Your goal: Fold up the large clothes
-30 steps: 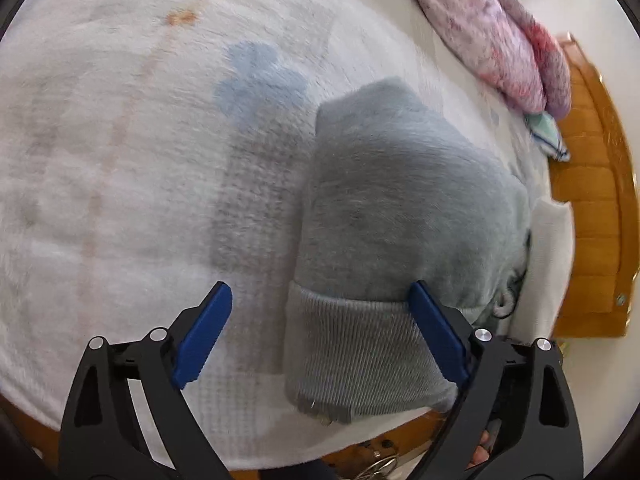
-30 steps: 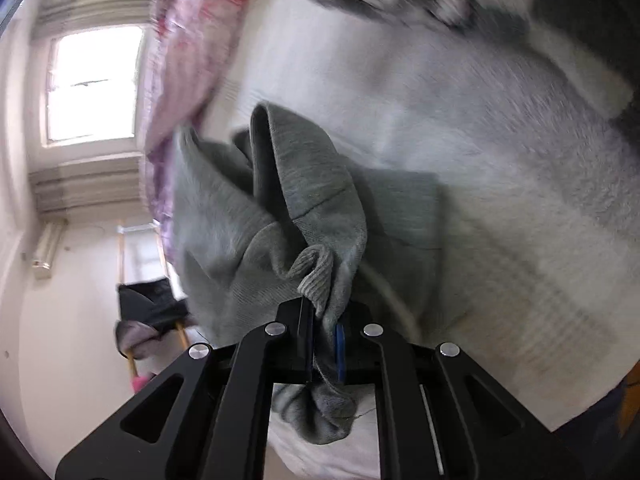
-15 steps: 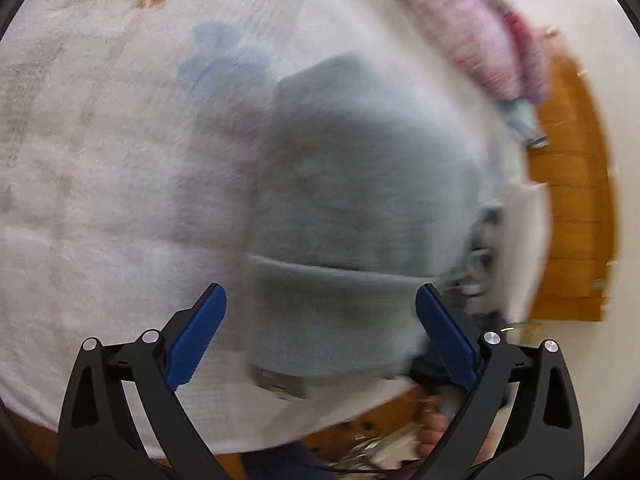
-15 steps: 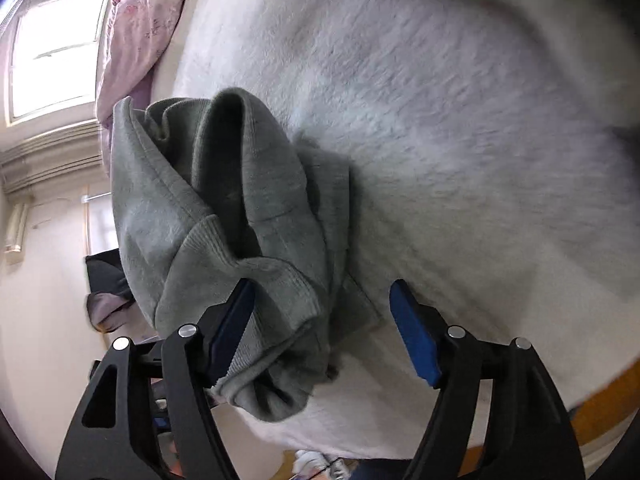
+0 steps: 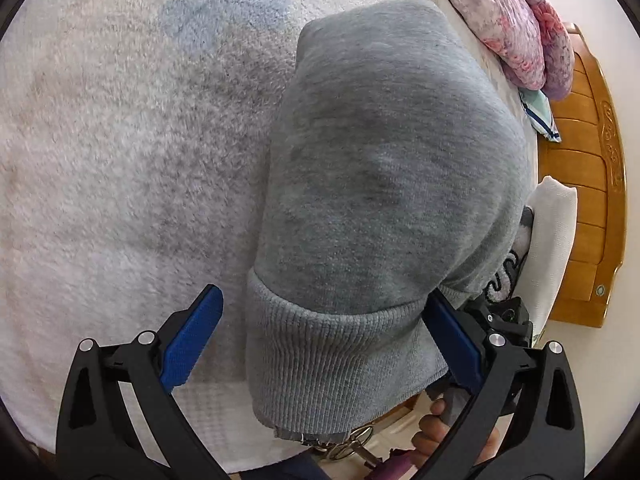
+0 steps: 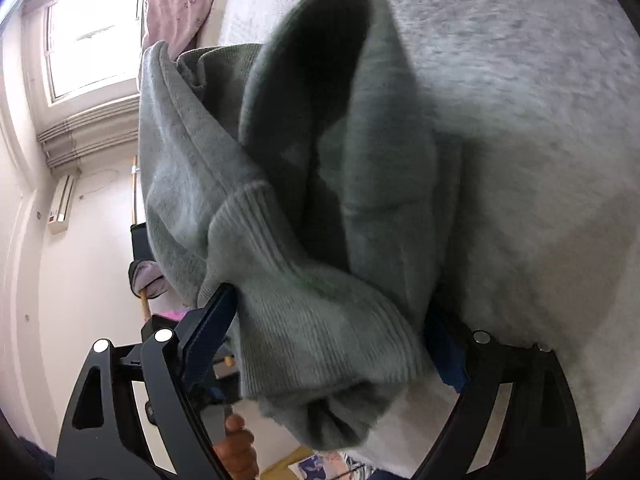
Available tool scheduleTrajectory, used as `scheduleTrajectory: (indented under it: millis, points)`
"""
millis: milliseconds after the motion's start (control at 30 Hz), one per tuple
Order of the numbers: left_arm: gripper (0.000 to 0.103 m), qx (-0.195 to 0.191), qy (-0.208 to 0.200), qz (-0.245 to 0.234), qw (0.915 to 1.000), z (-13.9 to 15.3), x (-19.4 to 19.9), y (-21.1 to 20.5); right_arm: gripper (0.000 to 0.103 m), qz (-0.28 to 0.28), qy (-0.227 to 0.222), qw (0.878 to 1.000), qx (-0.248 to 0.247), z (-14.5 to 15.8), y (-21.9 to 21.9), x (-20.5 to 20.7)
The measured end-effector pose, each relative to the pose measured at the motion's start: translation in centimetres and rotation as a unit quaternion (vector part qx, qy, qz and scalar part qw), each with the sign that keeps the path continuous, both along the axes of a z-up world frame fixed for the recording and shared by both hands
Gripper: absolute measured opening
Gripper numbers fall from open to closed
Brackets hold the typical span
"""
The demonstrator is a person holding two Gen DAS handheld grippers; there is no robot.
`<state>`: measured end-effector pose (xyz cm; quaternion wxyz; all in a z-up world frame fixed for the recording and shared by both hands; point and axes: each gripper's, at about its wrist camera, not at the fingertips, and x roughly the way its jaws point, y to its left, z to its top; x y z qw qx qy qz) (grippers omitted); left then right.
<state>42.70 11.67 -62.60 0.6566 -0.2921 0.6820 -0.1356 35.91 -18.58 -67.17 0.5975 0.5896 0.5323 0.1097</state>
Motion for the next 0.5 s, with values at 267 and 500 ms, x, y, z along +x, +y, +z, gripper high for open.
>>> scheduleTrajectory:
  millis: [267, 500]
  points:
    - [0.058, 0.017, -0.041, -0.04, 0.9982, 2.2, -0.3, -1.7, 0.026, -0.007, -0.008, 0.998, -0.057, 4.0, 0.7, -1.1]
    - [0.048, -0.024, -0.11, -0.054, 0.9922, 10.0, 0.8, -1.6, 0.021, -0.031, -0.107, 0.986, -0.123, 16.0, 1.5, -1.6]
